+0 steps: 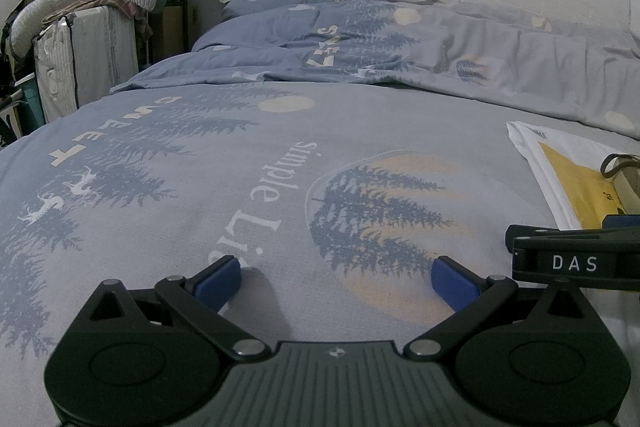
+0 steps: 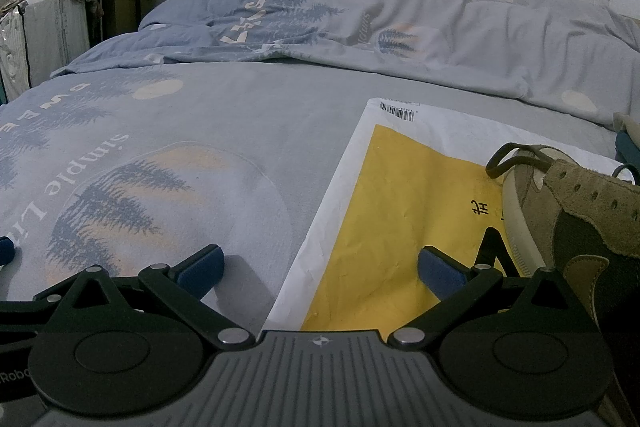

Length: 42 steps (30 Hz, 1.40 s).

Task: Lace up shoes with both hands

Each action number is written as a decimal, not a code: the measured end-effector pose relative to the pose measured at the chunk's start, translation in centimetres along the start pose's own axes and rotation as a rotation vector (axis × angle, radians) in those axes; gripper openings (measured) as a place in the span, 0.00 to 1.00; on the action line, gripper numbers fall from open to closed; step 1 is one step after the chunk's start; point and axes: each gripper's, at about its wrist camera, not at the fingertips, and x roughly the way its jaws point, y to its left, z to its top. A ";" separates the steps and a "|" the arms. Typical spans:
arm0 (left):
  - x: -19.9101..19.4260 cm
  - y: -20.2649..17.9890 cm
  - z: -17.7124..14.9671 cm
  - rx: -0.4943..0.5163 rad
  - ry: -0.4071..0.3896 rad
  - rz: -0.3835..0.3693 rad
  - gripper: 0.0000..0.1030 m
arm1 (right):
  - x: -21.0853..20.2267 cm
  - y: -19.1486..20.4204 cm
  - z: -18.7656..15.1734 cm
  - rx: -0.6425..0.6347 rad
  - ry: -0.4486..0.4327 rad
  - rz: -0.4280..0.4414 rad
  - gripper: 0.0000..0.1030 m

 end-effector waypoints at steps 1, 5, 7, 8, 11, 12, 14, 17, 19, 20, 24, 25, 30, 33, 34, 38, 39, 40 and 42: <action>0.0 0.0 0.0 0.000 0.000 0.000 1.00 | 0.0 0.0 0.0 0.000 0.000 0.000 1.00; 0.0 0.0 0.0 0.000 0.000 0.000 1.00 | 0.0 0.0 0.0 0.000 0.000 0.000 1.00; 0.0 0.0 0.0 0.000 0.000 0.000 1.00 | 0.0 0.0 0.0 0.000 0.000 0.000 1.00; 0.0 0.0 0.0 0.000 0.000 0.000 1.00 | 0.0 0.0 0.0 0.000 0.000 0.000 1.00; 0.0 0.0 0.0 0.000 0.001 0.000 1.00 | 0.0 0.0 0.0 0.001 0.000 0.001 1.00; 0.0 0.0 0.0 -0.001 0.001 0.000 1.00 | 0.0 0.0 0.0 0.001 0.000 0.000 1.00; 0.0 0.0 0.0 -0.001 0.000 0.000 1.00 | 0.0 0.0 0.0 0.000 0.000 0.000 1.00; 0.0 0.0 0.0 -0.001 0.000 0.000 1.00 | 0.0 0.0 0.0 0.001 0.000 0.000 1.00; 0.0 0.1 0.0 -0.001 -0.001 0.000 1.00 | 0.0 0.1 0.0 0.001 0.000 0.000 1.00; 0.0 0.1 0.0 -0.001 -0.001 0.000 1.00 | 0.0 0.0 0.0 0.001 0.000 0.000 1.00; 0.0 0.1 0.0 -0.001 0.003 0.000 1.00 | -0.1 0.1 0.0 0.001 0.001 0.000 1.00; 0.0 0.0 0.0 0.000 0.005 0.001 1.00 | -0.1 0.1 0.0 0.001 0.002 0.000 1.00; 0.1 -0.1 0.4 0.008 0.029 0.002 1.00 | -0.2 0.1 0.1 0.002 0.006 -0.005 1.00; -0.2 0.0 1.0 0.021 0.043 -0.020 0.95 | -0.4 0.2 0.2 -0.004 0.006 -0.008 1.00; -0.4 -0.1 1.2 0.029 0.039 -0.029 0.91 | -0.6 0.2 0.2 -0.002 0.005 -0.005 1.00; -2.3 -0.3 2.6 0.033 -0.035 -0.076 0.89 | -2.2 -0.1 0.6 -0.002 -0.004 -0.006 1.00; -2.9 -0.1 3.2 0.010 -0.050 -0.101 0.89 | -3.1 -0.3 0.8 -0.005 -0.023 -0.007 1.00; -3.3 0.0 3.7 -0.020 -0.059 -0.128 0.89 | -4.0 -0.6 1.1 -0.008 -0.042 -0.007 1.00; -4.4 0.1 4.6 -0.068 -0.079 -0.191 0.89 | -6.0 -1.4 1.7 -0.009 -0.082 0.016 0.90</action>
